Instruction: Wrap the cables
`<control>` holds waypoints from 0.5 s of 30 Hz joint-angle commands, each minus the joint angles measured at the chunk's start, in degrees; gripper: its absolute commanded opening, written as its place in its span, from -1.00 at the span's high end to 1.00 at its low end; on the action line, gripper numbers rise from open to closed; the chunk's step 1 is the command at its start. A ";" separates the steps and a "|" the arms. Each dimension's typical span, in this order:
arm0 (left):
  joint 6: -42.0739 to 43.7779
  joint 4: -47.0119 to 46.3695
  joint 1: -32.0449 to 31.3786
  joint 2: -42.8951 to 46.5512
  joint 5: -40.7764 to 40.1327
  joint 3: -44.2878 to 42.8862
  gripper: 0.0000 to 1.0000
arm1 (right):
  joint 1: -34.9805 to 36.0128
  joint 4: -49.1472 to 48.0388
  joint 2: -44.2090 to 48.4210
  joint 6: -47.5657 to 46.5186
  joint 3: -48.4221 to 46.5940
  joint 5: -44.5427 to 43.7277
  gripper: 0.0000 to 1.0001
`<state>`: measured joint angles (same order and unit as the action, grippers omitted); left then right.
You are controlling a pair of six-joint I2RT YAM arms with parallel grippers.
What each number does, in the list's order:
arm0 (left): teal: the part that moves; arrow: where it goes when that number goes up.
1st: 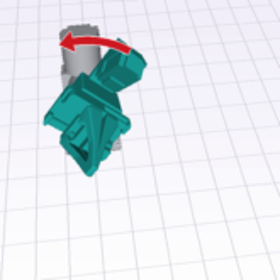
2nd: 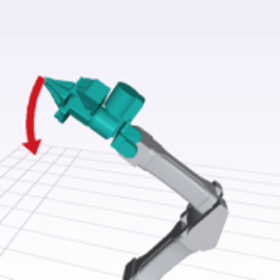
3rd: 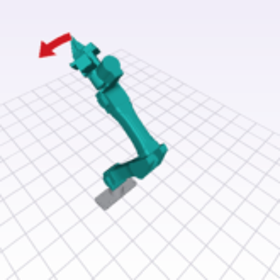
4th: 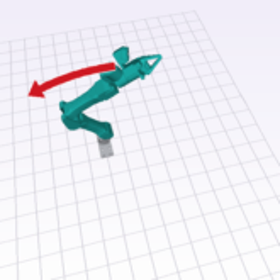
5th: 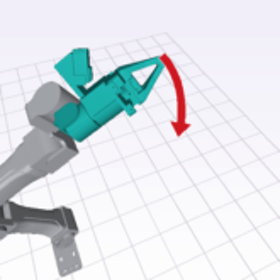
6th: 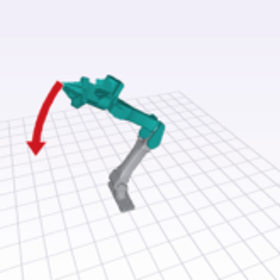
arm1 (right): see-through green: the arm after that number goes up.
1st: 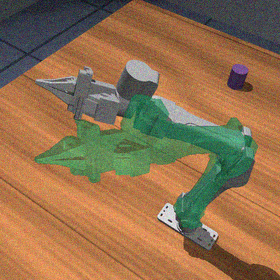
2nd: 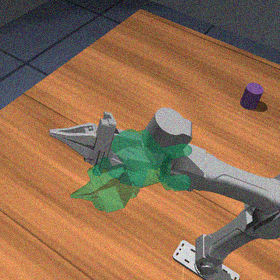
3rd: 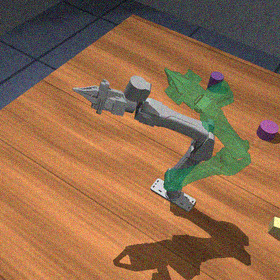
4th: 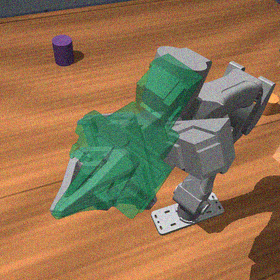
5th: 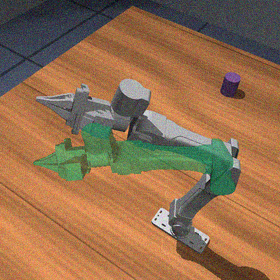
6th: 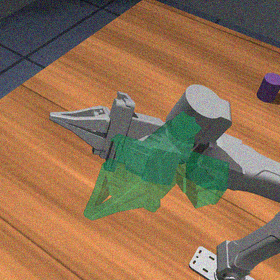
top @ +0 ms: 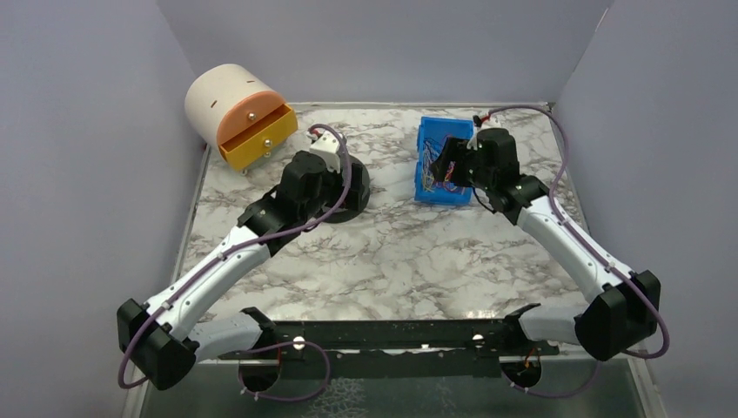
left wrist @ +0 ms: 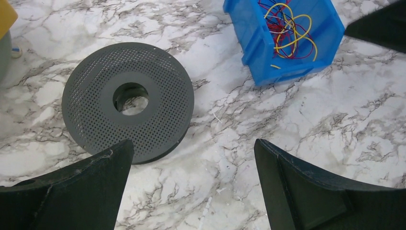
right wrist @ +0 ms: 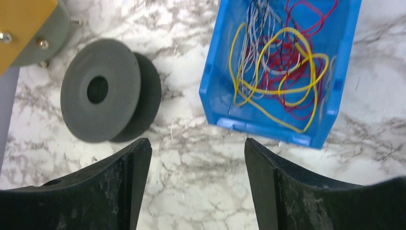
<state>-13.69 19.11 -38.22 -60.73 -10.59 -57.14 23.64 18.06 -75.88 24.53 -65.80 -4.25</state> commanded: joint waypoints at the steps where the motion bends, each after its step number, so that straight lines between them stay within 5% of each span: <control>1: 1.70 3.16 0.26 -6.36 2.36 -5.14 -0.98 | 0.27 -3.46 6.43 0.87 6.70 6.83 -0.53; 15: 2.69 10.51 -0.63 -28.12 0.32 -19.45 -0.93 | 0.27 -1.16 18.52 1.13 17.61 4.34 -0.62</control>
<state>-12.34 26.20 -38.28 -84.86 -8.67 -71.55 23.64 17.58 -58.06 25.06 -50.13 -0.80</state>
